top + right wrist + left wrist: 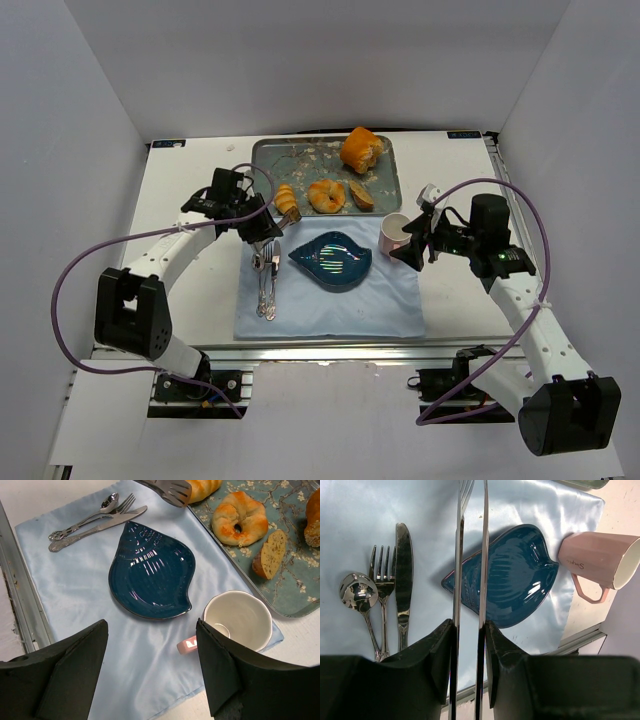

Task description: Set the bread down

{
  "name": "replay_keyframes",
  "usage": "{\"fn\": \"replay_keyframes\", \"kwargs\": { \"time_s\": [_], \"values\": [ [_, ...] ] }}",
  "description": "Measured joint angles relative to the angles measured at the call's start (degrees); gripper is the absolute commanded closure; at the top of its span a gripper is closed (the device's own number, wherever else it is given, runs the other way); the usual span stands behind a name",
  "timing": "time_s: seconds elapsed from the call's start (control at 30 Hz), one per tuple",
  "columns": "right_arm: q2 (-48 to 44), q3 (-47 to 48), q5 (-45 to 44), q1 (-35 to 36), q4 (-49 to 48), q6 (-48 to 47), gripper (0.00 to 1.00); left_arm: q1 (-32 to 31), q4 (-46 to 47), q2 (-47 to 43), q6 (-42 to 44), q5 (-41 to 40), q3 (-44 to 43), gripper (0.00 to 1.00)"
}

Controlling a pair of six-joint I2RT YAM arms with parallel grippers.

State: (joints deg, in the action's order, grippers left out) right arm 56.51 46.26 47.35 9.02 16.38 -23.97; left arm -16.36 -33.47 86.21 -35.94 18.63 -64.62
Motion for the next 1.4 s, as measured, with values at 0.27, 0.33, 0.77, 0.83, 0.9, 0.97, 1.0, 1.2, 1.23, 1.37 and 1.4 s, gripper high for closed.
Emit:
{"fn": "replay_keyframes", "kwargs": {
  "time_s": [0.27,0.33,0.77,0.83,0.9,0.97,1.0,1.2,1.23,1.37,1.4],
  "values": [
    [-0.79,-0.31,0.02,-0.04,-0.02,-0.04,0.24,0.0,-0.11,0.74,-0.13,-0.13,-1.77,0.59],
    [-0.79,-0.31,0.02,-0.07,-0.02,-0.04,0.24,0.0,-0.66,0.74,-0.17,-0.09,-2.84,0.58],
    [-1.14,-1.14,0.44,-0.37,-0.2,0.0,0.24,0.0,-6.01,0.63,1.16,-2.71,-8.07,0.47],
    [-1.16,-1.2,0.44,-0.39,-0.2,0.0,0.24,0.0,-7.23,0.63,1.66,-3.54,-8.72,0.47],
    [-1.33,-1.2,0.46,-0.39,-0.22,0.0,0.24,0.0,-8.37,0.63,2.29,-4.46,-9.6,0.47],
    [-1.46,-1.2,0.46,-0.39,-0.24,0.0,0.24,0.0,-9.31,0.63,2.71,-5.05,-10.43,0.47],
    [-1.51,-1.2,0.46,-0.39,-0.22,0.0,0.24,0.0,-9.75,0.63,2.97,-5.44,-10.8,0.47],
    [-1.79,-1.55,0.46,-0.42,-0.26,0.0,0.24,0.0,-11.45,0.63,4.15,-7.28,-11.52,0.47],
    [-1.79,-1.73,0.48,-0.44,-0.28,0.0,0.24,0.0,-11.8,0.63,4.35,-7.56,-11.52,0.47],
    [-1.79,-2.1,0.5,-0.44,-0.26,0.0,0.24,0.0,-12.5,0.83,5.05,-8.2,-11.52,0.47],
    [-1.79,-2.1,0.5,-0.44,-0.28,0.0,0.24,0.0,-12.79,1.07,5.18,-8.37,-11.67,0.47]
  ]
}}
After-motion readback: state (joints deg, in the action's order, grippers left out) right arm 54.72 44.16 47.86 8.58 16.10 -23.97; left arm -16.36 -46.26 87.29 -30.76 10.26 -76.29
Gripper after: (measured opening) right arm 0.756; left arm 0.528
